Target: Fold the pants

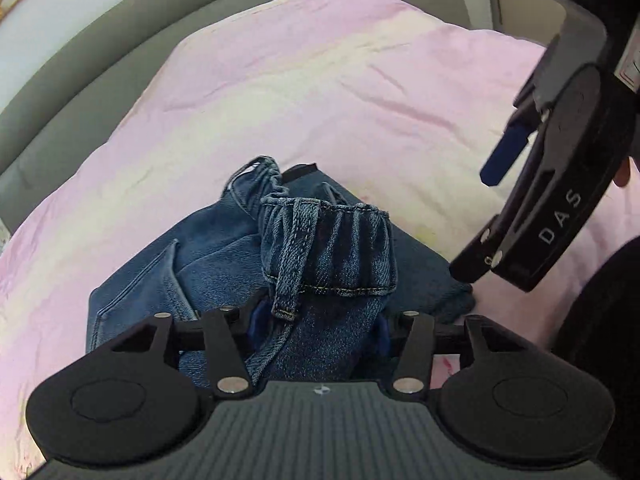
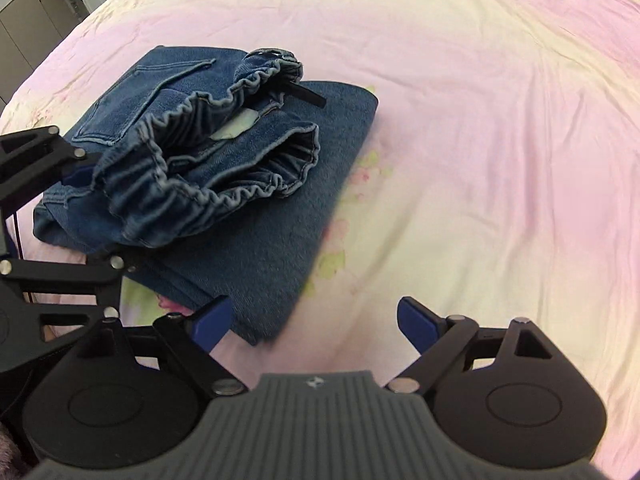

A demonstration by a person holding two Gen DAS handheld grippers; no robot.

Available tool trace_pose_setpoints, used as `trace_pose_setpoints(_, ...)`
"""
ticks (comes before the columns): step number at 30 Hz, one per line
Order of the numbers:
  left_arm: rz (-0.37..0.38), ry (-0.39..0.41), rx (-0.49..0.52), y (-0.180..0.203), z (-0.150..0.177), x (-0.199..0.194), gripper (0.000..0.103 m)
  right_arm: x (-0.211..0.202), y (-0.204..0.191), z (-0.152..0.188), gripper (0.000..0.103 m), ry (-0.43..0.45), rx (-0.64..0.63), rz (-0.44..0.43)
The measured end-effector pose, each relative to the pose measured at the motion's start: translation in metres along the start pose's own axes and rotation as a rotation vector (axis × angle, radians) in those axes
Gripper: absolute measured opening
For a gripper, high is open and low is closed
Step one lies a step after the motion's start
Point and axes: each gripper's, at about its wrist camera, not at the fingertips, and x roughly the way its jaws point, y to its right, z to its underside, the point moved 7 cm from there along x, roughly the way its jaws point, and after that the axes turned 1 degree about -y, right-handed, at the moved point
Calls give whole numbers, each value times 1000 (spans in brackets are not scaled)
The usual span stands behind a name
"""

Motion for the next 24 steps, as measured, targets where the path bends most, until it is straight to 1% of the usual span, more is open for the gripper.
trace_pose_setpoints(2,65,18,-27,-4,1,-5,84,-6,-1,-2,86,5,-6,9)
trace_pose_setpoints(4,134,36,-74,-13,2,-14,86,-13,-5,-7,86,24,-7,15)
trace_pose_setpoints(5,146,34,-90,-16,4,-17,87,-22,-6,-8,86,36,-4,15)
trace_pose_setpoints(7,134,44,-97,-20,10,-29,87,-30,-10,-15,86,58,4,15)
trace_pose_setpoints(9,111,37,-108,-34,22,-42,86,-42,-18,-23,86,86,14,-7)
trace_pose_setpoints(11,80,16,-135,-57,35,-49,86,-48,-27,-33,86,109,35,-34)
trace_pose_setpoints(13,42,-26,-157,-80,51,-58,86,-50,-39,-44,85,126,63,-70)
trace_pose_setpoints(16,4,-127,-167,-110,80,-58,87,-43,-52,-61,80,140,114,-109)
trace_pose_setpoints(18,17,-206,-205,-125,102,-54,87,-32,-54,-70,78,139,173,-133)
trace_pose_setpoints(19,20,-233,-231,-132,111,-50,87,-25,-54,-74,77,135,210,-148)
trace_pose_setpoints(21,51,-291,-280,-139,130,-44,87,-11,-52,-81,75,117,271,-165)
trace_pose_setpoints(23,70,-338,-303,-141,143,-34,87,1,-48,-85,67,100,331,-169)
trace_pose_setpoints(24,75,-356,-305,-140,149,-30,86,7,-46,-86,66,93,358,-176)
